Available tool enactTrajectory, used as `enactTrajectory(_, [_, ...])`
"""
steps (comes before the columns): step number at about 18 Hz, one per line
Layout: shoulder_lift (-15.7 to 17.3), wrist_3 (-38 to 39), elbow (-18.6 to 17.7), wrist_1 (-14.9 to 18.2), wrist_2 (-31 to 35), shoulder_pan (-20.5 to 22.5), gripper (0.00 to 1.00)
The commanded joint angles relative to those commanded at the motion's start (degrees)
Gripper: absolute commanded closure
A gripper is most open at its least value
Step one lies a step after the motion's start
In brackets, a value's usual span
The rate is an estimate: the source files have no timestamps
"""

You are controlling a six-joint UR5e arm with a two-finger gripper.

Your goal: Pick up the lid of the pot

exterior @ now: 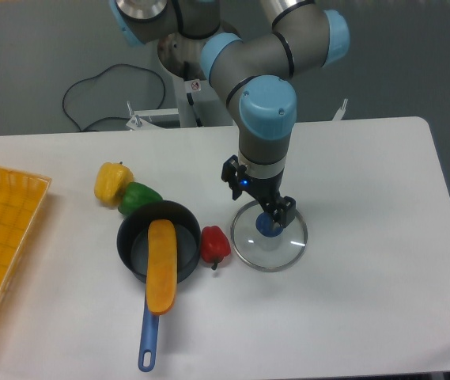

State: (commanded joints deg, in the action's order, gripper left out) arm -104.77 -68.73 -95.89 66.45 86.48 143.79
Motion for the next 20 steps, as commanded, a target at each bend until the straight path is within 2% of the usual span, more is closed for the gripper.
enactTrajectory(6, [0.0, 0.0, -0.09, 0.0, 2.89, -0.09, 0.0])
enactTrajectory(20, [-0.62, 0.17, -0.35, 0.17, 3.16, -0.26, 0.0])
